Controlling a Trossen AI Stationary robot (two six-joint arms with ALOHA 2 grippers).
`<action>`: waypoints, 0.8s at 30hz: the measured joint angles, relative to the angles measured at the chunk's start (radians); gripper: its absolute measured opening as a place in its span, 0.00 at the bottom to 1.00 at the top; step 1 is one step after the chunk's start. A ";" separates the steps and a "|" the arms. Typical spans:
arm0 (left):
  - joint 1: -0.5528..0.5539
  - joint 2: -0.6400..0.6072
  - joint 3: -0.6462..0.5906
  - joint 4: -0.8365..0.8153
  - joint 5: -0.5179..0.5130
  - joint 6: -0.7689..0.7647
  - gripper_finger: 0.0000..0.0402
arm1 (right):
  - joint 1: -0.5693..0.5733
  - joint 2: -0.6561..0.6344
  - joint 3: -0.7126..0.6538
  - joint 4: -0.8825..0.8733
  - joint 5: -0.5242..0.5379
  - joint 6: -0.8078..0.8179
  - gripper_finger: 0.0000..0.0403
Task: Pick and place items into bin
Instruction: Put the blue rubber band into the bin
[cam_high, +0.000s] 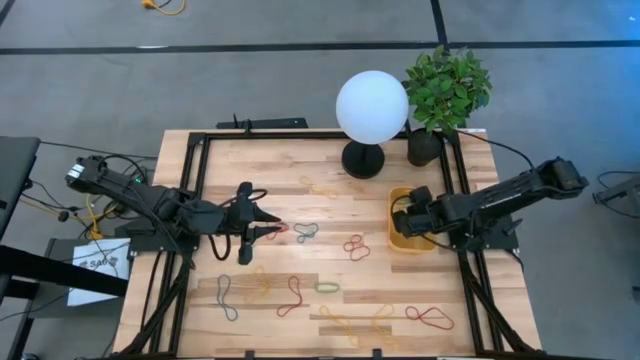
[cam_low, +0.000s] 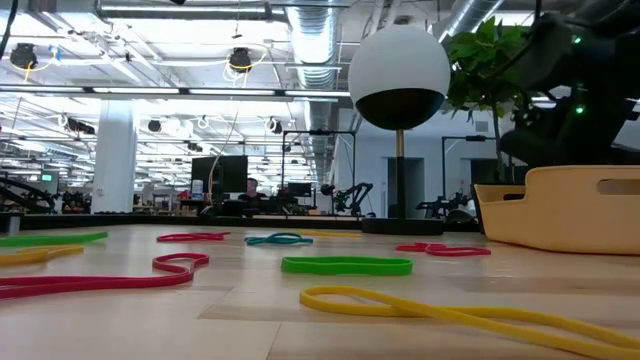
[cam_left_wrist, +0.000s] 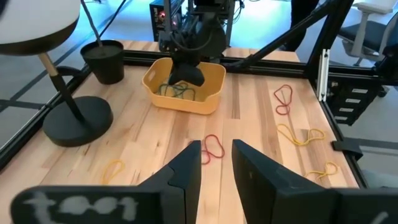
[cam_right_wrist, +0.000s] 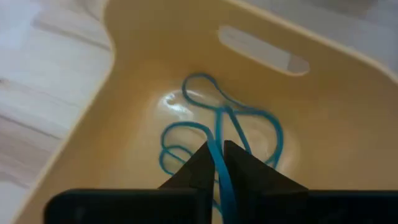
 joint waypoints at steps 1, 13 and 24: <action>0.000 0.000 0.000 -0.002 0.000 0.000 0.20 | -0.008 0.005 0.000 0.004 -0.005 -0.014 0.10; -0.005 -0.012 0.000 -0.049 -0.018 -0.052 0.20 | -0.004 -0.037 0.079 -0.035 -0.011 -0.100 0.21; -0.013 -0.264 0.000 -0.378 -0.164 -0.169 0.20 | 0.194 -0.154 0.360 -0.173 0.207 -0.265 0.22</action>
